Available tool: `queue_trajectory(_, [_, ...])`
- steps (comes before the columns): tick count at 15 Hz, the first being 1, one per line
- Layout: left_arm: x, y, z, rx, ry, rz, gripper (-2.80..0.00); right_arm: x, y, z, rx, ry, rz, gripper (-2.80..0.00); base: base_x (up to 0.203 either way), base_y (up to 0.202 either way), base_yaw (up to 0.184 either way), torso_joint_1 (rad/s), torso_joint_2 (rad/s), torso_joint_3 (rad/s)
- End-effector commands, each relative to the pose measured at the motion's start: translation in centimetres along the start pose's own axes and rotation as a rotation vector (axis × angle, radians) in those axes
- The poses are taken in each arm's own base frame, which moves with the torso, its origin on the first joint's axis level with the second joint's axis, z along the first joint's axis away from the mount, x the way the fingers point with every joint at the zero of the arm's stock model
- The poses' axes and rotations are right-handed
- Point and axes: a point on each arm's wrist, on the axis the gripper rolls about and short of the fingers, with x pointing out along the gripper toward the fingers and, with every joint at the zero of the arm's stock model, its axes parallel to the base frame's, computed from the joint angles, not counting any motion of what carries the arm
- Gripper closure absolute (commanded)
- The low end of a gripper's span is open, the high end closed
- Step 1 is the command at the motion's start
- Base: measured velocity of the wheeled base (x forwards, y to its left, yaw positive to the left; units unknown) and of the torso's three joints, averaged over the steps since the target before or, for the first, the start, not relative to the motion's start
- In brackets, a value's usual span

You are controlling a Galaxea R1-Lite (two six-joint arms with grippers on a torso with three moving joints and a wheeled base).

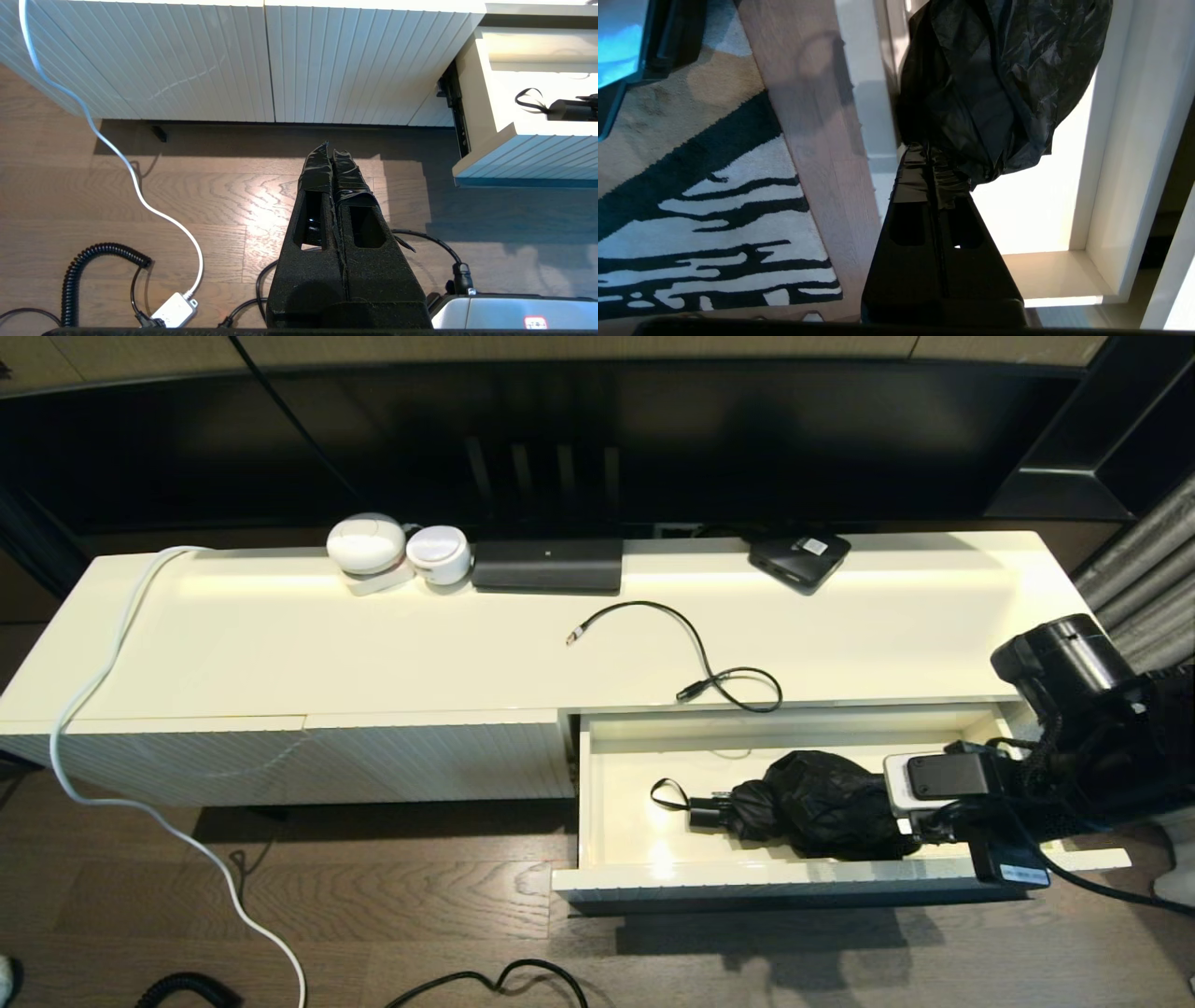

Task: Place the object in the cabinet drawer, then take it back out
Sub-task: Take the umbrella out of the drawer and put it on the table

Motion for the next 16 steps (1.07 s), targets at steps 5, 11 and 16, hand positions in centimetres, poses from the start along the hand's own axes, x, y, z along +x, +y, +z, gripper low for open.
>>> queue_trajectory(5, [0.0,0.0,0.0,-0.001,0.000,0.001,0.00,3.4,-2.7,0.0,0.001,0.018,0.028,0.00,0.000,0.000,0.000,0.000,0.00,0.000])
queue_trajectory(11, [0.0,0.0,0.0,-0.001,-0.001,0.000,0.00,3.7,-3.9,0.4,-0.012,0.017,0.004,0.00,0.000,0.000,0.000,0.000,0.00,0.000])
queue_trajectory(16, [0.0,0.0,0.0,-0.001,0.000,-0.001,0.00,3.4,-5.4,0.2,0.001,0.030,-0.015,-2.80,0.000,0.000,0.000,0.000,0.00,0.000])
